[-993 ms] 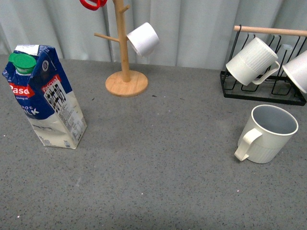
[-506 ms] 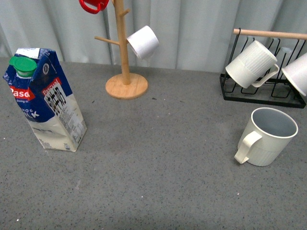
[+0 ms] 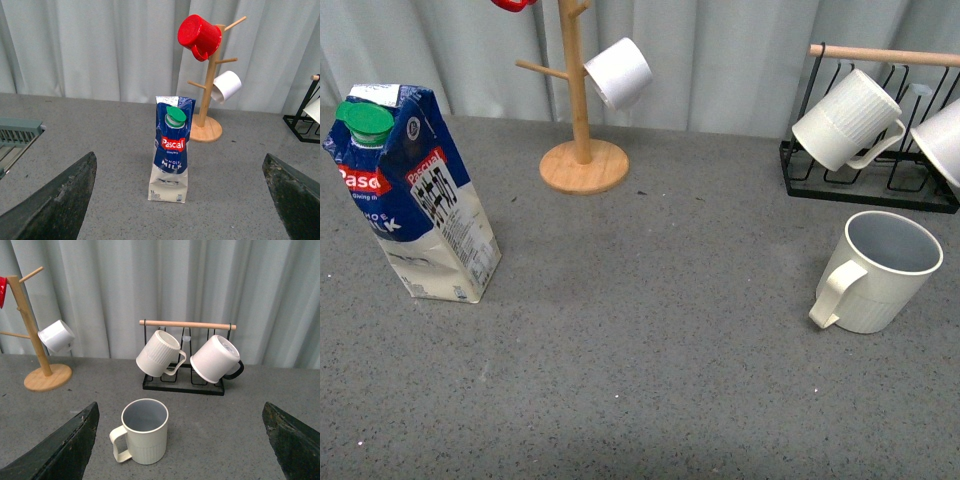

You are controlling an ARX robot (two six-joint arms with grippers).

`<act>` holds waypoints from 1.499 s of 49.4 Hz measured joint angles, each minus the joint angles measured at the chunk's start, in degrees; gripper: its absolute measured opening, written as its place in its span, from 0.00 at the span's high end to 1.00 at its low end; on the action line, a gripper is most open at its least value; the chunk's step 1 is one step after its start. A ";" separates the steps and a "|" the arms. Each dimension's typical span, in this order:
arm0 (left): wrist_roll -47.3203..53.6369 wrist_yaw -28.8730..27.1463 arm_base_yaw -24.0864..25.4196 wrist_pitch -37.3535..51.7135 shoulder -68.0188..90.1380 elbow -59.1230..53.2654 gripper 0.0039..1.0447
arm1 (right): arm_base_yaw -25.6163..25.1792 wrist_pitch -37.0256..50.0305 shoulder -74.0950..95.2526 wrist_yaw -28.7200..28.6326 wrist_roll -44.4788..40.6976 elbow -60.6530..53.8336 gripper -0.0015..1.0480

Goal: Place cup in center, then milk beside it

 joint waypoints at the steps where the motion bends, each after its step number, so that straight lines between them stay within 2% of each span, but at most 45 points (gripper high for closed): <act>1: 0.00 0.00 0.00 0.00 0.00 0.00 0.06 | 0.00 0.00 0.00 0.00 0.00 0.00 0.09; 74: 0.00 0.00 0.00 0.00 0.00 0.00 0.06 | 0.00 0.00 0.00 0.00 0.00 0.00 0.09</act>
